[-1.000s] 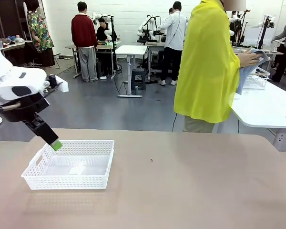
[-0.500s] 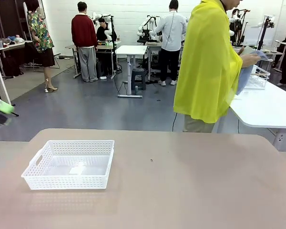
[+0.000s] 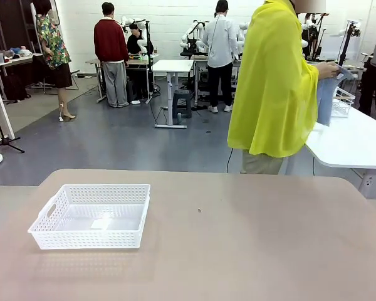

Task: Clean and organize the cups into the basket.
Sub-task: Pick up the Organizing basket and move it to the center of the table, then pick up the Reusable plastic cup from the right side of the table and place it inside the Organizing basket.

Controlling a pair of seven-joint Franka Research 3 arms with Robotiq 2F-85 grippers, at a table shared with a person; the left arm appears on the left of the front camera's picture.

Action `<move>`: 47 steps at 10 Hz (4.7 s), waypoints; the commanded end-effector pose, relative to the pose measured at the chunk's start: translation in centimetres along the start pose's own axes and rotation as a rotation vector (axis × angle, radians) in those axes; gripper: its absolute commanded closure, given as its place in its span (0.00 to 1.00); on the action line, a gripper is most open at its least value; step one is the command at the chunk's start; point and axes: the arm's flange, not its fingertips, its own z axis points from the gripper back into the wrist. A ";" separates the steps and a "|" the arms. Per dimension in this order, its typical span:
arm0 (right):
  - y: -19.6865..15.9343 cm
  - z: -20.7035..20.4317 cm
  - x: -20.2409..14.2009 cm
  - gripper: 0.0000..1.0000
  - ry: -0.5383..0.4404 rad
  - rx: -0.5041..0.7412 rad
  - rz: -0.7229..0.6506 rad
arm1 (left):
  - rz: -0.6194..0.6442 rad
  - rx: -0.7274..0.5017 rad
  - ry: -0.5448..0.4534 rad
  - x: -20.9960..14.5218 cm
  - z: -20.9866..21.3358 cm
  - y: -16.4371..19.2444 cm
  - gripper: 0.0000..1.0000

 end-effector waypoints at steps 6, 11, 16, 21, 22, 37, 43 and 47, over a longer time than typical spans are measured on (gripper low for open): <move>-2.0 4.4 0.4 0.00 0.042 0.020 -0.084 | 0.075 -0.011 -0.084 0.5 3.4 6.0 0.00; -2.7 4.7 0.1 0.00 -0.001 -0.009 -0.105 | 0.113 0.010 -0.096 0.0 3.2 6.2 0.00; -2.7 4.7 0.1 0.00 -0.001 -0.009 -0.105 | 0.113 0.010 -0.096 0.0 3.2 6.2 0.00; -2.7 4.7 0.1 0.00 -0.001 -0.009 -0.105 | 0.113 0.010 -0.096 0.0 3.2 6.2 0.00; -2.7 4.7 0.1 0.00 -0.001 -0.009 -0.105 | 0.113 0.010 -0.096 0.0 3.2 6.2 0.00; -2.7 4.7 0.1 0.00 -0.001 -0.009 -0.105 | 0.113 0.010 -0.096 0.0 3.2 6.2 0.00; -2.6 2.9 -0.1 0.00 0.151 -0.047 0.064 | 0.127 0.030 -0.083 0.1 3.1 6.2 0.00; -4.6 -6.6 2.3 0.00 0.246 -0.304 0.596 | 0.059 0.416 0.001 4.7 -2.6 -0.2 0.00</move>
